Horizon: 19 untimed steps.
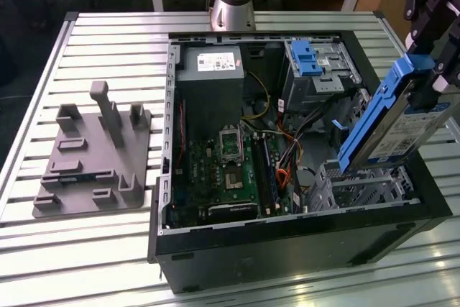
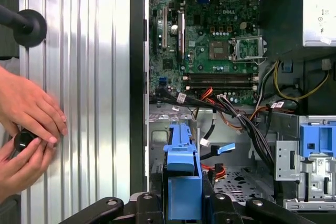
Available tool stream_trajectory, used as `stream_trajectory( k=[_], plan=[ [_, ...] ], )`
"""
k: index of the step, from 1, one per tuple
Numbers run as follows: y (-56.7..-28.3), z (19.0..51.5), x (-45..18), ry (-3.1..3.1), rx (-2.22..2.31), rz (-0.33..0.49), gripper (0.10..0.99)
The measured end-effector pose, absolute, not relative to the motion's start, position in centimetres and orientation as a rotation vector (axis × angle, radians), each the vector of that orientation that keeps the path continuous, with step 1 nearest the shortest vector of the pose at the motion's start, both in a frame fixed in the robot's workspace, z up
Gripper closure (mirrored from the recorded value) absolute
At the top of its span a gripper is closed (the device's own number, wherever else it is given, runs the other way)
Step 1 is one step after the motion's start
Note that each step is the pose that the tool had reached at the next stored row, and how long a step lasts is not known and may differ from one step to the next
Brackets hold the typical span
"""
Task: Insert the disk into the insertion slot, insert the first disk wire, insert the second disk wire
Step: 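Insert the disk into the insertion slot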
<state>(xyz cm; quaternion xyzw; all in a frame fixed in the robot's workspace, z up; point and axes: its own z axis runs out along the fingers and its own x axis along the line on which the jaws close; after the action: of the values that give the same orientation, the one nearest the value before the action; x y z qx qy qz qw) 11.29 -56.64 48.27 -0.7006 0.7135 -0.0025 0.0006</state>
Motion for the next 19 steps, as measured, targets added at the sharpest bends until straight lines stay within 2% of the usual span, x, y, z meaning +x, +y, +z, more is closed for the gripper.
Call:
stream_trajectory(
  k=[11,19],
  plan=[
    [-56.7,48.26,11.29,2.239,-2.199,-0.007,0.722],
    [-56.76,48.23,11.29,2.221,-2.18,0.035,0.722]
  ],
)
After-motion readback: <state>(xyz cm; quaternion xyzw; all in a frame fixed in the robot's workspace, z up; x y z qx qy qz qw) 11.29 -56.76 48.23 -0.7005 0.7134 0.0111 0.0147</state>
